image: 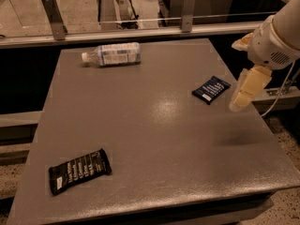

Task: Move rxbar blueberry near blue plastic bottle

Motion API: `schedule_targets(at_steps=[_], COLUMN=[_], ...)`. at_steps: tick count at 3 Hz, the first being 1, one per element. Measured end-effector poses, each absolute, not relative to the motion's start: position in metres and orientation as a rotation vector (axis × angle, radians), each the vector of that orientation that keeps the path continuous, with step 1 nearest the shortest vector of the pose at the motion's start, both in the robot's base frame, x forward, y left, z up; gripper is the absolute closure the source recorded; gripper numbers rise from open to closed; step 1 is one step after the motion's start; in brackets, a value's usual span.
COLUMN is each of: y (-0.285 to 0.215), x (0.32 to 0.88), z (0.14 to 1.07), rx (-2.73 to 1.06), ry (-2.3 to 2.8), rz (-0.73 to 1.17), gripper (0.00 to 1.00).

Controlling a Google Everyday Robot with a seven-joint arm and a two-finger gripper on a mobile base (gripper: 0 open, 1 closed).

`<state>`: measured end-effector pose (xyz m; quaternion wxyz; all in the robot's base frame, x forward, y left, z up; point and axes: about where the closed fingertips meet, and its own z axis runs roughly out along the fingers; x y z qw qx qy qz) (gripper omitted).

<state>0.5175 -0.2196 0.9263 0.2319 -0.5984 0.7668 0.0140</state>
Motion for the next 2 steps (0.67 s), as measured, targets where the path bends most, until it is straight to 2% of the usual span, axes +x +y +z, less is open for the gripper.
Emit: schedule_targets(at_steps=[2], y=[-0.218], x=[0.555], z=[0.876], rx=[-1.545], ry=[2.138], rz=[0.191], gripper=[0.0])
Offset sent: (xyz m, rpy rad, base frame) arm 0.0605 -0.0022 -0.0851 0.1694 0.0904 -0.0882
